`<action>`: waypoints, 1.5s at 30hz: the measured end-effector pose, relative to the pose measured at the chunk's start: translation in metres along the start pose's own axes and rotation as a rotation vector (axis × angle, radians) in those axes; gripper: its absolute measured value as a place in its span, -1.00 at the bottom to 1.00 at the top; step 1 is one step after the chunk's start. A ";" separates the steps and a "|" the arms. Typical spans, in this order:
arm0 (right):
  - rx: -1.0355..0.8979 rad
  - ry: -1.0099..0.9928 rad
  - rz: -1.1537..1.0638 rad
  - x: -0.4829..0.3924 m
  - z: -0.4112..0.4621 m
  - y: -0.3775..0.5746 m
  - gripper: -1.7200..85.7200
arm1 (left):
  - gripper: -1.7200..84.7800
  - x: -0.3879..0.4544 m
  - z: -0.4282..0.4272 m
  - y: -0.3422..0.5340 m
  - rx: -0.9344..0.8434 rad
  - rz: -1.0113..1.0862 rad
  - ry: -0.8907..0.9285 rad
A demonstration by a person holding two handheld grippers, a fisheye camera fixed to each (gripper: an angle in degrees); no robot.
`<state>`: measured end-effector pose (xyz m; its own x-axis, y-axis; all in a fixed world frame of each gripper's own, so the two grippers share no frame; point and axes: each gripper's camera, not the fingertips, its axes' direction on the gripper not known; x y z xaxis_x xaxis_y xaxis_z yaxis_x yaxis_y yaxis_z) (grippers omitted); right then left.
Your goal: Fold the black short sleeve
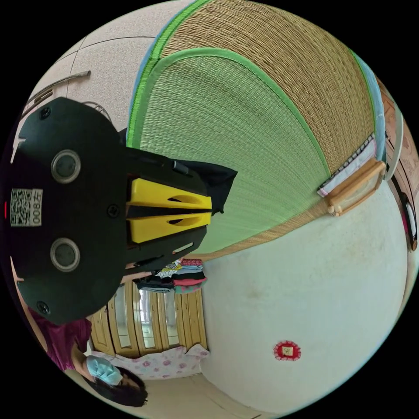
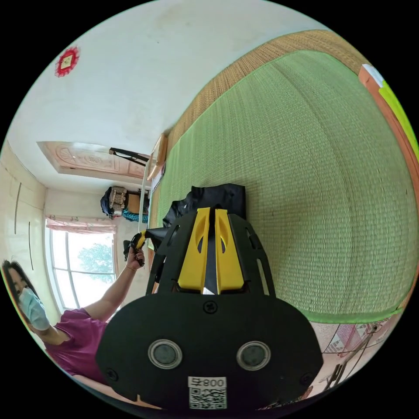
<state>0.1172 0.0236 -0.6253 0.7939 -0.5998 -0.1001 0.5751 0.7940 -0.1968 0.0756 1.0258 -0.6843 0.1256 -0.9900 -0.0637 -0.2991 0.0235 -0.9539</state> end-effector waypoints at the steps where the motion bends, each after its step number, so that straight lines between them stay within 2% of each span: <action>1: -0.010 0.006 0.010 0.007 0.011 -0.005 -0.92 | -0.93 -0.001 0.005 -0.004 -0.002 -0.006 -0.004; 10: -0.046 -0.013 0.101 0.057 0.075 -0.021 -0.91 | -0.92 -0.016 0.069 -0.041 -0.017 -0.097 -0.043; 23: -0.003 -0.087 0.079 0.063 0.105 -0.010 -0.90 | -0.82 0.012 0.082 -0.042 0.076 -0.071 0.082; 26: 0.029 -0.087 0.091 0.063 0.107 -0.003 -0.90 | -0.81 0.025 0.103 -0.028 0.023 -0.050 0.124; 30: 0.041 -0.106 0.056 0.045 0.117 0.017 -0.89 | -0.78 0.033 0.149 -0.013 -0.119 -0.070 0.079; 40: -0.162 0.000 -0.093 -0.030 0.211 0.051 -0.89 | -0.77 0.043 0.202 -0.033 -0.189 -0.098 0.020; 45: -0.223 0.018 -0.112 -0.051 0.253 0.051 -0.89 | -0.84 0.040 0.222 -0.044 -0.196 -0.133 0.037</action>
<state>0.1563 0.1193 -0.3835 0.7226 -0.6863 -0.0825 0.6003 0.6822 -0.4175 0.3034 1.0156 -0.7103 0.1427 -0.9871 0.0725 -0.4603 -0.1310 -0.8781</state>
